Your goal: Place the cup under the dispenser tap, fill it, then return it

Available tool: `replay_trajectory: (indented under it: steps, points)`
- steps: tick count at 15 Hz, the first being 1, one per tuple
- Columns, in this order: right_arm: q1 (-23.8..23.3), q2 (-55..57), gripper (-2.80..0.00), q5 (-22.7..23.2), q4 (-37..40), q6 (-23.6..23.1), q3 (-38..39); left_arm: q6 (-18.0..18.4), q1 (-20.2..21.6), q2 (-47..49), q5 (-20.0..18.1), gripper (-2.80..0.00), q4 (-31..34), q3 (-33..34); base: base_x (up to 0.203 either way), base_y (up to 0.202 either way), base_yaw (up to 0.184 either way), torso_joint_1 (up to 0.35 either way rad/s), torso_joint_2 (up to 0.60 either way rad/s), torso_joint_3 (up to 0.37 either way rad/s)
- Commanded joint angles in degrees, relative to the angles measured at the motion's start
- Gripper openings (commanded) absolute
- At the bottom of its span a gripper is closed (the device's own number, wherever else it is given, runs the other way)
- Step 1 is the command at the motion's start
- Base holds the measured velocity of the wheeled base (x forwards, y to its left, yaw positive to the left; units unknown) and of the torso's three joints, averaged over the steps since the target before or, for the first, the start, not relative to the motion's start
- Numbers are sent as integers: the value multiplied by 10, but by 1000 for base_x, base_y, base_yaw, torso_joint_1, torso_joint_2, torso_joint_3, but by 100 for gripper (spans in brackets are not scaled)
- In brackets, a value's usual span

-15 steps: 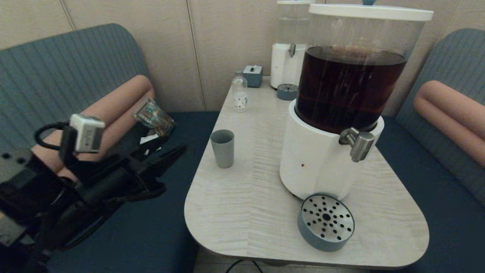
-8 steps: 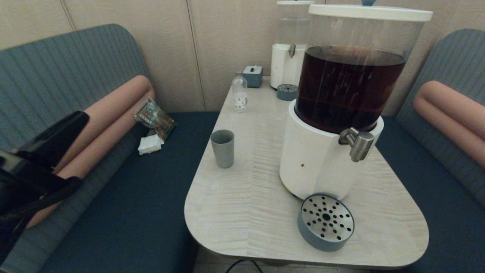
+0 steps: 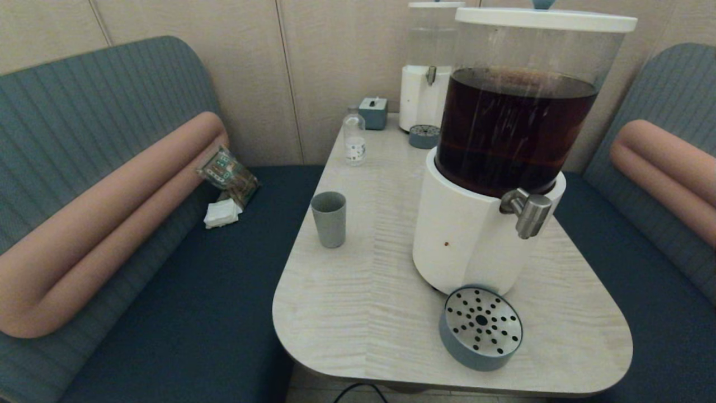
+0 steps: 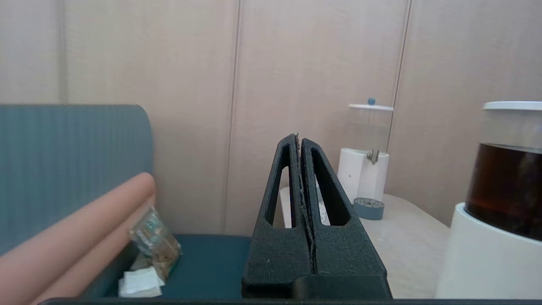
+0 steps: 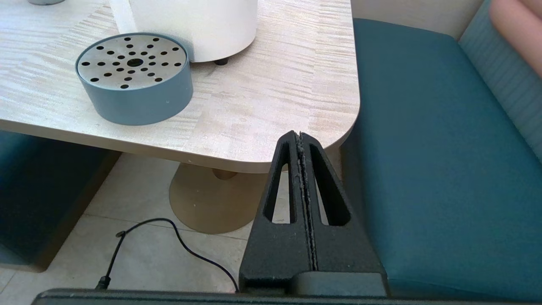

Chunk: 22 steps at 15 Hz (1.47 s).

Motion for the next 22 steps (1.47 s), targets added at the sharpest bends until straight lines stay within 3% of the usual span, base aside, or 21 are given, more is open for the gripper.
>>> replay_trajectory:
  steps: [1, 3, 4, 7, 10, 11, 12, 14, 16, 19, 22]
  points:
    - [0, -1, -280, 0, 0, 0, 0, -1, 5, -130, -1, -280, 68, 5, 0, 0, 0, 0, 0, 0]
    - [0, -1, -280, 0, 0, 0, 0, -6, 1, -226, -9, -280, 234, -9, 0, 0, 0, 0, 0, 0]
    - [0, -1, -280, 0, 0, 0, 0, -20, -1, -248, -13, -280, 286, -20, 0, 0, 0, 0, 0, 0]
    - [0, -1, -280, 0, 0, 0, 0, -100, -26, -259, -27, -280, 379, -73, 0, 0, 0, 0, 0, 0]
    - [0, -1, -280, 0, 0, 0, 0, -103, -37, -339, -27, -280, 472, -65, 0, 0, 0, 0, 0, 0]
    - [0, -1, -280, 0, 1, 0, 0, -89, -38, -374, -28, -280, 494, -49, 0, 0, 0, 0, 0, 0]
    - [0, -1, -280, 0, 0, 0, 0, -52, -39, -403, -25, -280, 511, -21, 0, 0, 0, 0, 0, 0]
    - [0, -1, -280, 0, 0, 0, 0, 62, -39, -410, -2, -280, 502, 33, 0, 0, 0, 0, 0, 0]
    - [0, -1, -280, 0, 0, 0, 0, 145, -40, -410, 12, -280, 560, 38, 0, 0, 0, 0, 0, 0]
    - [0, -1, -280, 0, 0, 0, 0, 171, -40, -409, 34, -280, 707, 39, 0, 0, 0, 0, 0, 0]
    - [0, -1, -280, 0, 0, 0, 0, 148, -41, -409, 41, -280, 750, 38, 0, 0, 0, 0, 0, 0]
